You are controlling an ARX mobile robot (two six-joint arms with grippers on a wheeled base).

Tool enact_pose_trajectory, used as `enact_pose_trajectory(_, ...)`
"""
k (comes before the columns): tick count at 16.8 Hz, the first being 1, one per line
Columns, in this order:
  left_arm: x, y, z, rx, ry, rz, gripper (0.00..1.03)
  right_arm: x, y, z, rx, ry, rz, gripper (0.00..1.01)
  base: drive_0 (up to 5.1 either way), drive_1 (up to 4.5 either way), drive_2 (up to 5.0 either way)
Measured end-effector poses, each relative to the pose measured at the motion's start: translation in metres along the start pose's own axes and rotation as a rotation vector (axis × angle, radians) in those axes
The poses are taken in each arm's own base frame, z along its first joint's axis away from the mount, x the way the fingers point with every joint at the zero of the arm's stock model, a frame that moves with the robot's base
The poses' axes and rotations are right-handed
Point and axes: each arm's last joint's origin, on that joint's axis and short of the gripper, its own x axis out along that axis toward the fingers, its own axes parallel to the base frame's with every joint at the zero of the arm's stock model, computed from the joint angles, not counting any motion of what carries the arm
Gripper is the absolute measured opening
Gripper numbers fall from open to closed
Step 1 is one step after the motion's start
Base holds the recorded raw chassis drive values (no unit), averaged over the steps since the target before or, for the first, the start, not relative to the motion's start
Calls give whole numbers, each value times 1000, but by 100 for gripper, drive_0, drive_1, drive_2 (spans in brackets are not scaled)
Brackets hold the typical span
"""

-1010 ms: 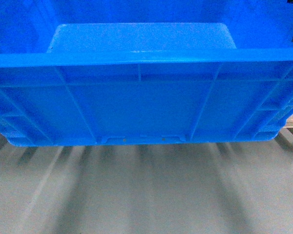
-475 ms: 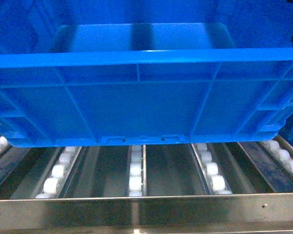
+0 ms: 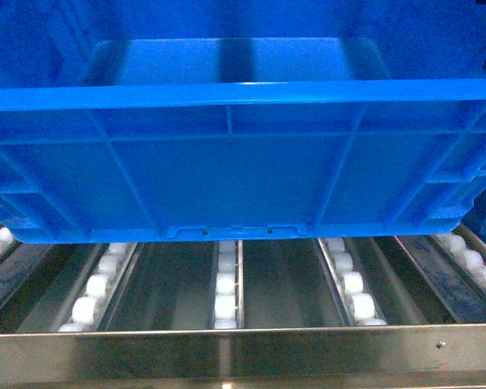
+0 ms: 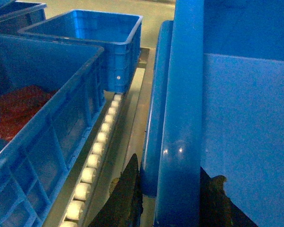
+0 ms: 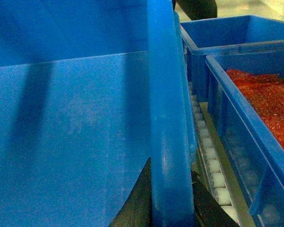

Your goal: Place box next to blue box on left shelf

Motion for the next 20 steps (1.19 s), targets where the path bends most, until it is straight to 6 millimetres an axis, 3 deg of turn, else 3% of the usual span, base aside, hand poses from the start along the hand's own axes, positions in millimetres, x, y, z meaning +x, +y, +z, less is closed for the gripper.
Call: enact_pose_trajectory(20, 0, 0, 0, 0, 0, 0, 18, 0, 0, 0, 0, 0, 0, 7, 0, 0, 0)
